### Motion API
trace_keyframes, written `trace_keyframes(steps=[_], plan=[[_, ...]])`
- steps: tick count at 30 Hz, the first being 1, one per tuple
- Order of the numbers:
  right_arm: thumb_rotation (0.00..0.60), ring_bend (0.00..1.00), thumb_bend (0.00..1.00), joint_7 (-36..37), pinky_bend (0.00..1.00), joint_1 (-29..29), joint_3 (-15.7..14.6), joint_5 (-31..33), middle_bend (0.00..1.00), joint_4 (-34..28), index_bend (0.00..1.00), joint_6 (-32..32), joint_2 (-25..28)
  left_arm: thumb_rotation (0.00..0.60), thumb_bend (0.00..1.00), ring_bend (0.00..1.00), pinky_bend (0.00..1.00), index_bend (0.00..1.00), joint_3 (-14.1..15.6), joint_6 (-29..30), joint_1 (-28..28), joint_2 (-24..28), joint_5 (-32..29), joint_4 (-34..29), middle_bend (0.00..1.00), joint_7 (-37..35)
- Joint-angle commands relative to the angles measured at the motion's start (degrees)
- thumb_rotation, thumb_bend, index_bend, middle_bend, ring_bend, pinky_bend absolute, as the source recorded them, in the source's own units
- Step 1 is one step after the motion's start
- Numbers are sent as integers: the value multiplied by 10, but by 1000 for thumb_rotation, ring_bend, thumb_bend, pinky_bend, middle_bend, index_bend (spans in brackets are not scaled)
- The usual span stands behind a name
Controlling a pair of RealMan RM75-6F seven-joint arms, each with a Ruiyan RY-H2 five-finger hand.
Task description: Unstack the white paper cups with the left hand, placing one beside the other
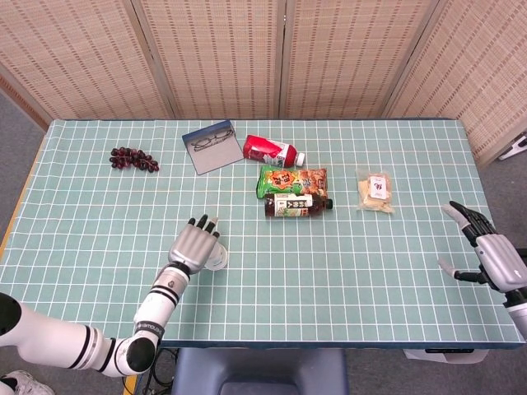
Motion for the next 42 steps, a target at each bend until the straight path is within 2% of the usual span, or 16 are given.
trace_keyframes(steps=[1,10,16,25,38,42], plan=[[600,0,251,0,0,0,0,0,0,0,0,-1,0,600,406,53,170,356,-3,7,-4,4,-4,-8,68,5],[600,0,252,-1,0,2,0,2,0,2,0,-5,-1,600,406,53,170,365,-13,51,-16,24,-19,-50,68,30],[600,0,251,-3,0,4,1,4,0,4,0,-11,-3,600,406,53,170,371,-23,100,-29,34,-41,-93,68,63],[600,0,252,-4,0,8,1,7,0,6,0,-20,-6,600,407,53,170,374,-43,155,-48,32,-68,-131,68,100],[600,0,251,7,0,8,3,11,0,15,0,-23,-6,600,406,54,170,377,-74,177,-68,34,-101,-146,68,122],[600,0,251,5,0,8,3,12,0,15,0,-24,-7,600,406,54,170,379,-75,186,-67,46,-102,-159,68,122]])
